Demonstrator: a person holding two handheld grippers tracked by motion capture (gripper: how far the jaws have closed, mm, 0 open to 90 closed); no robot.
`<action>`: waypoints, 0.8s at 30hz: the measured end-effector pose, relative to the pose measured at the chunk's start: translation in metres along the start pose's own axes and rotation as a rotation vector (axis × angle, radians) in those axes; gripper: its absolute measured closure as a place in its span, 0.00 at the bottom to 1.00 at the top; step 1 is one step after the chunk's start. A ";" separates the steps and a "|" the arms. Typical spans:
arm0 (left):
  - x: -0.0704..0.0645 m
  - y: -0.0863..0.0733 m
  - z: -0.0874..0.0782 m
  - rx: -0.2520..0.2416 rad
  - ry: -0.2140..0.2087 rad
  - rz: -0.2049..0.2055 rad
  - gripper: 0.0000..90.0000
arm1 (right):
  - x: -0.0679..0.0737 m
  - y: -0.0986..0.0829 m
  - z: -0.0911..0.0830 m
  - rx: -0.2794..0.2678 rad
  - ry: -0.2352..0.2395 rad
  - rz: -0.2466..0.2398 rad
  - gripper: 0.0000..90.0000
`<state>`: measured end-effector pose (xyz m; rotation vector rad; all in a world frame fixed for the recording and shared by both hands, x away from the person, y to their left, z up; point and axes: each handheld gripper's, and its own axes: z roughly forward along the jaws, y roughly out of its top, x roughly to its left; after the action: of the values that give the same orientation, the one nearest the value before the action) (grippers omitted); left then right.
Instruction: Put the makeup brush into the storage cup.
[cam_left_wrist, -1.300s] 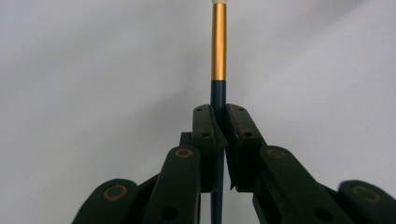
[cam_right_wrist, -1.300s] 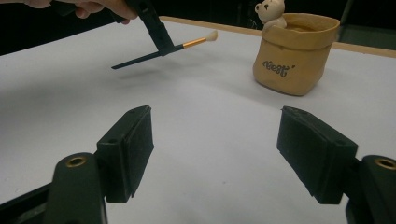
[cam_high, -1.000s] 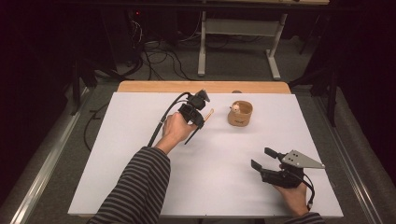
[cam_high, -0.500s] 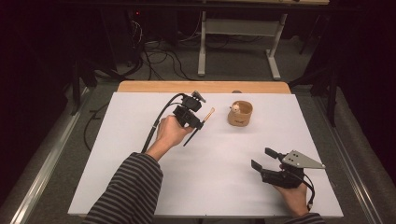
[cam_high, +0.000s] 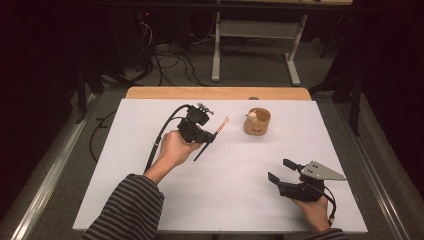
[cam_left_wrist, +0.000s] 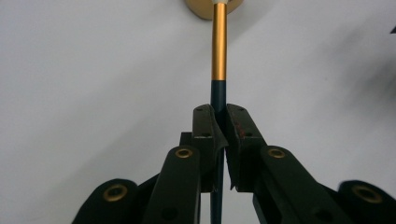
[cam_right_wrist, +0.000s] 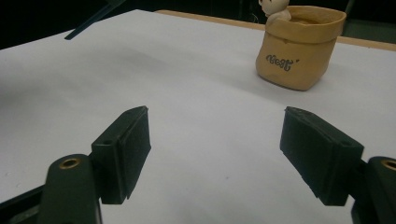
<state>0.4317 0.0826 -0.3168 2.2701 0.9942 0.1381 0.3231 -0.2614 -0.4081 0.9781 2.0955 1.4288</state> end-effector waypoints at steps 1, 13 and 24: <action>-0.002 -0.002 -0.002 -0.015 -0.007 0.001 0.92 | 0.000 0.000 0.000 0.002 0.001 -0.001 0.29; -0.012 -0.022 -0.019 -0.094 -0.038 0.029 0.92 | 0.000 0.000 0.001 0.010 0.005 0.002 0.29; -0.009 -0.046 -0.029 -0.158 -0.077 0.018 0.92 | 0.000 0.000 0.000 0.001 -0.005 0.011 0.29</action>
<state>0.3866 0.1144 -0.3205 2.1250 0.8905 0.1311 0.3231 -0.2618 -0.4080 0.9940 2.0906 1.4298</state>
